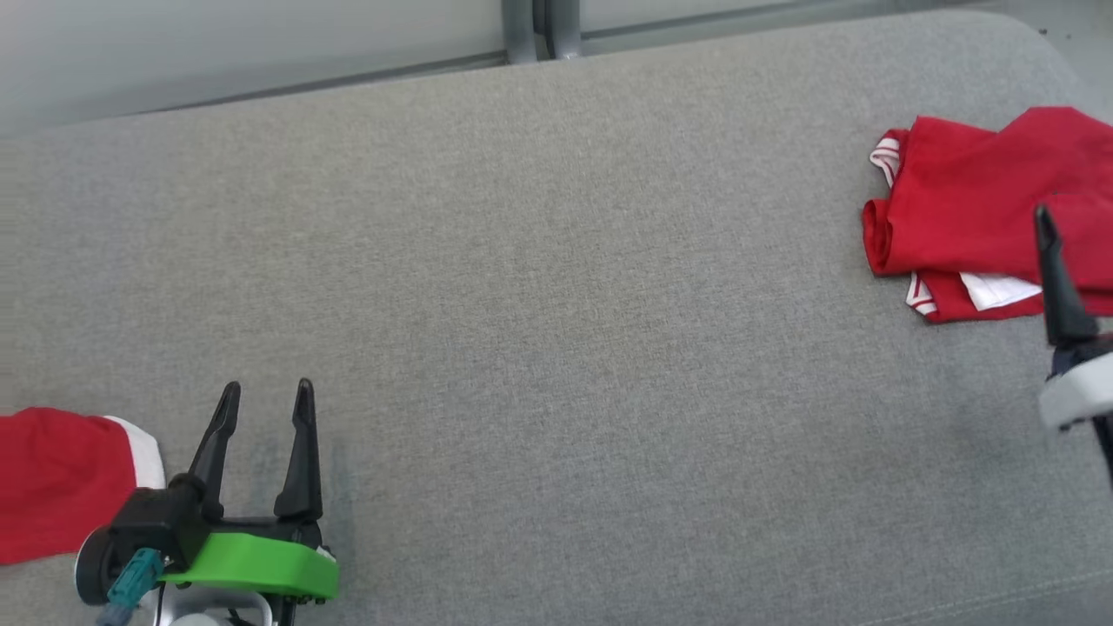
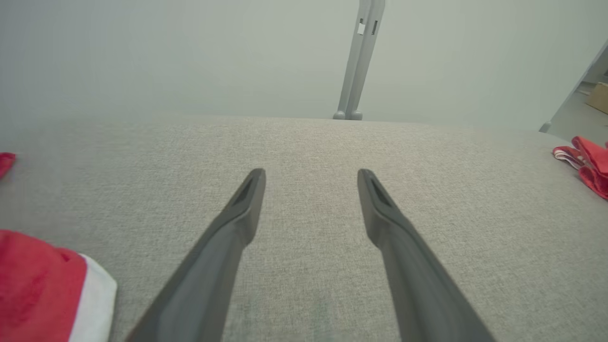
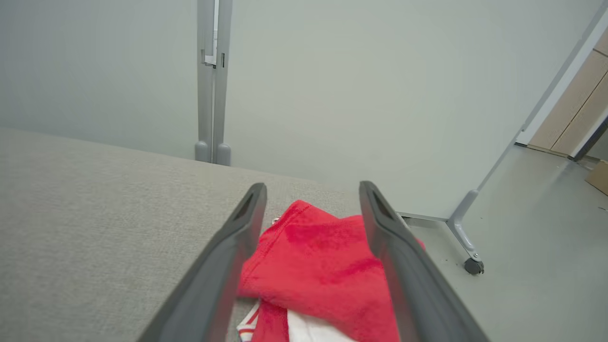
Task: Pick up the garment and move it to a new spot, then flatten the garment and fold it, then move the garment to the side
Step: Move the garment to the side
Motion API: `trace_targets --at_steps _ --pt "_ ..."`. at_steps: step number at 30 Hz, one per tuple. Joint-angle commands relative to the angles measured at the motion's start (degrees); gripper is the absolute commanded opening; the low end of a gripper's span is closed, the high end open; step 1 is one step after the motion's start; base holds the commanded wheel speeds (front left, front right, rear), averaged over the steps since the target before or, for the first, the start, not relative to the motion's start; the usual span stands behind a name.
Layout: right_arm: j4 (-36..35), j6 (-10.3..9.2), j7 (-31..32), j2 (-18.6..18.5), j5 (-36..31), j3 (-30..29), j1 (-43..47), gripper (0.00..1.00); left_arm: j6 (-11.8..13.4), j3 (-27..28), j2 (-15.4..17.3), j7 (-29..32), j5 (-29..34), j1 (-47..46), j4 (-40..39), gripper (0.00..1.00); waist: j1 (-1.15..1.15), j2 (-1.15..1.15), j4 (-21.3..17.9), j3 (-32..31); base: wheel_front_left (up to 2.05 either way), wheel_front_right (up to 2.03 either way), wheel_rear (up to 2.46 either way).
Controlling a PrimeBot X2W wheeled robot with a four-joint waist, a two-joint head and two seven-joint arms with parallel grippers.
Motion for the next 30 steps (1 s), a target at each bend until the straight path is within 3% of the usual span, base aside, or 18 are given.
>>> trace_targets --at_steps 1,5,9,13,22,30 --pt "-4.29 -0.07 -0.14 3.41 -2.03 -2.06 4.93 1.0 0.74 0.66 0.04 -0.62 0.02 1.75 0.65 1.0 0.0 0.16 3.92 -5.92 0.0 0.0 0.0" --pt "-11.51 -0.08 -0.15 10.2 -6.01 -5.68 13.26 1.0 0.4 1.36 -0.3 -0.87 0.11 3.25 1.78 1.0 0.0 0.16 5.37 -7.74 0.0 0.0 0.0" --pt "-14.13 -0.07 -0.15 16.08 -7.1 -8.39 19.29 1.0 -0.02 2.37 -0.42 -1.04 0.71 4.39 2.71 1.0 0.0 0.16 6.56 -9.42 0.0 0.0 0.0" --pt "-13.94 -0.07 -0.15 18.56 -8.35 -9.24 22.35 1.0 -0.7 3.84 -0.38 -1.01 1.49 5.04 2.72 1.0 0.0 0.16 6.84 -10.2 0.0 0.0 0.0" --pt "-8.77 -0.07 -0.16 21.01 -11.98 -9.57 24.97 1.0 -2.49 7.25 -2.63 -0.98 3.5 7.48 3.49 1.0 0.0 0.16 6.47 -11.72 0.0 0.0 0.0" --pt "-7.11 -0.07 -0.16 21.06 -13.15 -9.65 24.02 1.0 -3.79 7.71 -3.17 -0.99 4.06 6.65 4.14 1.0 0.0 0.16 6.76 -11.15 0.0 0.0 0.0"
